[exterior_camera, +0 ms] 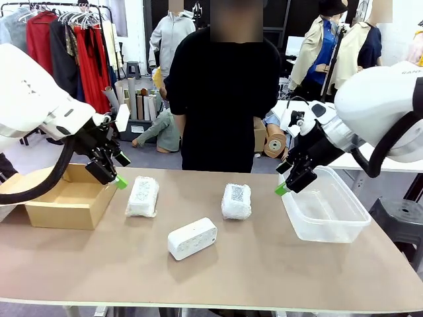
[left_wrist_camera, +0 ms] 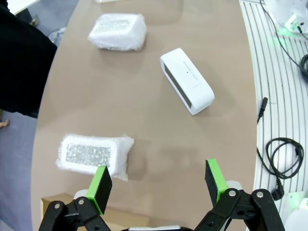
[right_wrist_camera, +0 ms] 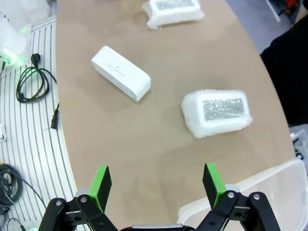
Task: Separate and place wrapped and unwrapped clocks.
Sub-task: Pick up the Digital clock indicated by the person.
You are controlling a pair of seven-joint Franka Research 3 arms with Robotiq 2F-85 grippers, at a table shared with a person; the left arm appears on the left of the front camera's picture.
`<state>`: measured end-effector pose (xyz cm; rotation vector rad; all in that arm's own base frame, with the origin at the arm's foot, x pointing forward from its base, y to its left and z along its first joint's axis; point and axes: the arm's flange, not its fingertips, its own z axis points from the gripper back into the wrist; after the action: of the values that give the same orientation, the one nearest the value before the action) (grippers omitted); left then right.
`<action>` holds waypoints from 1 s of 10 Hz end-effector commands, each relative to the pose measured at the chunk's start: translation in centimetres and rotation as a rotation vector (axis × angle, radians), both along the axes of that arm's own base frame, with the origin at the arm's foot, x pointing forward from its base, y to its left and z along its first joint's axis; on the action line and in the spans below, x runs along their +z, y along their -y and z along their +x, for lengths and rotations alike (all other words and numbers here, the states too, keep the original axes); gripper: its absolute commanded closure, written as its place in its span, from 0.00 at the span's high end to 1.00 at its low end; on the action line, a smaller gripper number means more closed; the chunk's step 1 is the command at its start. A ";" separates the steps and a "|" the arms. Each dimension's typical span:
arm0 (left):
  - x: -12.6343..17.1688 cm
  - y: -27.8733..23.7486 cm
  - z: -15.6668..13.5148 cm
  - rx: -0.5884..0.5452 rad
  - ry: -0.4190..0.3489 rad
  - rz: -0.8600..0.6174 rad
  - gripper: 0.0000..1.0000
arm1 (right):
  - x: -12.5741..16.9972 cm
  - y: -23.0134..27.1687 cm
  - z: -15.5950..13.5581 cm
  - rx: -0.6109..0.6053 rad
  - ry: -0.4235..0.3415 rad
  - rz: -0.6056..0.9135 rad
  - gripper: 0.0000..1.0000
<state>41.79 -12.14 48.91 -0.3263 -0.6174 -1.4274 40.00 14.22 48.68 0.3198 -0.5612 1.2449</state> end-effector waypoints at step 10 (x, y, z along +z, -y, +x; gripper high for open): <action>3.7 -4.4 3.9 -0.229 0.081 -0.198 1.00 | 5.7 4.2 3.3 0.304 0.050 0.264 1.00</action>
<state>45.01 -8.31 52.67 -0.5004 -0.7637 -1.5964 42.24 10.21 54.46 0.5900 -0.6871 1.4722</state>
